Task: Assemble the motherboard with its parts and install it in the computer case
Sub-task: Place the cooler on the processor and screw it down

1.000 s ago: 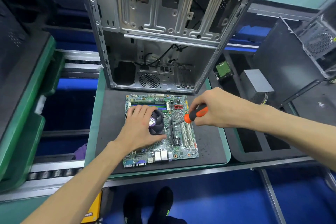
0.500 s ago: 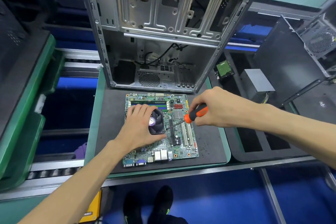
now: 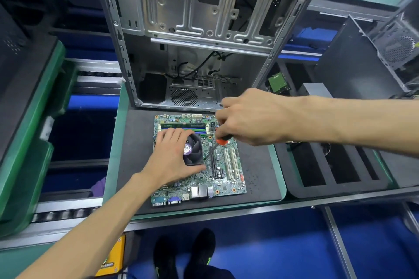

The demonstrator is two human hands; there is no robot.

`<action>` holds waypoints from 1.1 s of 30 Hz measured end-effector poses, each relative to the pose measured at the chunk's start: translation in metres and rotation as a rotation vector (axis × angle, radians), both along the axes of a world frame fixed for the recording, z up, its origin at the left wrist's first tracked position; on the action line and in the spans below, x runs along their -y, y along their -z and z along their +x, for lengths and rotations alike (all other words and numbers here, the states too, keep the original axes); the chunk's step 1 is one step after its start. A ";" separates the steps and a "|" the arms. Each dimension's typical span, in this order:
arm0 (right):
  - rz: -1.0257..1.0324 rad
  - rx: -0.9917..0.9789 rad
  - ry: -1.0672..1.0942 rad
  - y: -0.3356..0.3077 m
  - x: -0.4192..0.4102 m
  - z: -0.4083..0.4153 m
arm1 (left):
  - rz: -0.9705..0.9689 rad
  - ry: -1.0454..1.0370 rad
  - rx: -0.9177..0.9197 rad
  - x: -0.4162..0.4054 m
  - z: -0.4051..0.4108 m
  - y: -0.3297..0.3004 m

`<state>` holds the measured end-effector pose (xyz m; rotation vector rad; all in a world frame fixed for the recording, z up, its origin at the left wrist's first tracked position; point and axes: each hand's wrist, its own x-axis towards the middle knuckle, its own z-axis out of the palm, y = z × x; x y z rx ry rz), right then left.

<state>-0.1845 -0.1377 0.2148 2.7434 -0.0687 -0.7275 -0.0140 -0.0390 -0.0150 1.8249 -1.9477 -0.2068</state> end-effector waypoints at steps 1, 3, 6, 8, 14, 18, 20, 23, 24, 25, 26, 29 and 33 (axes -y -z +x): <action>-0.045 -0.040 -0.098 0.000 0.001 0.007 | -0.006 -0.003 -0.009 0.000 0.000 0.000; -0.071 -0.118 -0.207 0.000 0.004 0.018 | -0.010 -0.004 -0.015 -0.001 -0.001 -0.001; 0.086 -0.146 0.092 0.000 0.009 0.024 | -0.003 0.000 -0.002 0.001 -0.002 -0.001; 0.406 -0.097 0.798 0.007 0.015 0.024 | -0.005 -0.001 0.001 0.001 -0.001 0.000; 0.624 -0.152 1.285 0.008 0.012 0.027 | 0.006 -0.009 -0.003 0.000 -0.001 0.001; 0.118 -0.210 0.364 -0.003 -0.007 0.032 | 0.016 -0.002 -0.024 0.001 -0.001 0.000; -0.087 -0.165 -0.061 -0.006 -0.014 0.035 | 0.011 -0.008 -0.024 0.000 -0.001 0.001; -0.092 -0.165 0.007 -0.002 -0.019 0.035 | 0.003 -0.011 -0.010 0.000 -0.002 0.001; 0.023 -0.152 0.300 0.000 -0.018 0.035 | 0.003 -0.010 -0.008 0.000 -0.002 0.001; 0.197 -0.131 0.675 0.005 -0.016 0.035 | 0.005 -0.008 -0.006 0.000 -0.002 0.001; 0.391 -0.122 1.048 0.010 -0.013 0.036 | 0.010 -0.006 -0.007 0.000 -0.002 0.001; 0.739 -0.148 1.546 0.011 -0.002 0.035 | 0.027 -0.012 -0.013 0.000 -0.002 -0.001; 0.538 -0.257 1.130 0.005 -0.003 0.031 | 0.026 -0.007 -0.021 0.000 -0.002 -0.004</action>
